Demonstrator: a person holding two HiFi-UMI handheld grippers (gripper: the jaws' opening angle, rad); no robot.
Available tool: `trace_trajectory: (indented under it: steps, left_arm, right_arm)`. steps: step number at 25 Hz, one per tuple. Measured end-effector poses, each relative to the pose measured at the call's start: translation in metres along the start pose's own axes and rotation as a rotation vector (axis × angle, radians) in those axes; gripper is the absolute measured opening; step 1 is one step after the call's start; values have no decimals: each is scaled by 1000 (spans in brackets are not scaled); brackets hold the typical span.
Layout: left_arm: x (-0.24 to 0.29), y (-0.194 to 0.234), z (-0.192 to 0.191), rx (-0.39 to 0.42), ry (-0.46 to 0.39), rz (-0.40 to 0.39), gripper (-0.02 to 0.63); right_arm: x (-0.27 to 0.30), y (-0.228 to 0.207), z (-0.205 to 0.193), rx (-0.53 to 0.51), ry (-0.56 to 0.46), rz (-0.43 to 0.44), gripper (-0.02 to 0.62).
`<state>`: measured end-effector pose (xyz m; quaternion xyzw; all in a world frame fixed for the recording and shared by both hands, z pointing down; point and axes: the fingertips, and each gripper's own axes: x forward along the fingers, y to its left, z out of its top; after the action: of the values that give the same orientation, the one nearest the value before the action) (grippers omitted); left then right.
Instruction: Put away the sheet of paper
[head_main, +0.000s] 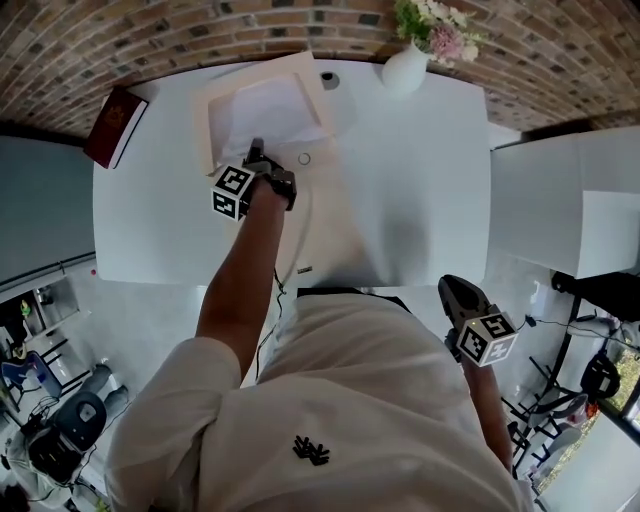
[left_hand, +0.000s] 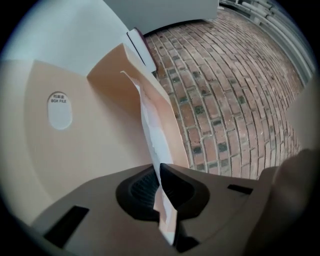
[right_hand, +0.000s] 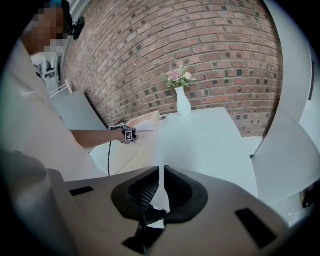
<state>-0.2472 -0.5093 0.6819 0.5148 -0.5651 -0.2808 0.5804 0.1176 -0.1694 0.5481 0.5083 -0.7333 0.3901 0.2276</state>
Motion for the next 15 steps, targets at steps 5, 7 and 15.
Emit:
trace_trajectory:
  steps: [5, 7, 15]
  left_arm:
    - [9, -2, 2, 52, 12, 27, 25]
    - [10, -2, 3, 62, 14, 40, 25]
    - [9, -3, 0, 92, 48, 104, 196]
  right_arm:
    - [-6, -6, -5, 16, -12, -28, 54]
    - [-8, -8, -6, 19, -20, -33, 54]
    - [-11, -6, -11, 6, -37, -9, 54]
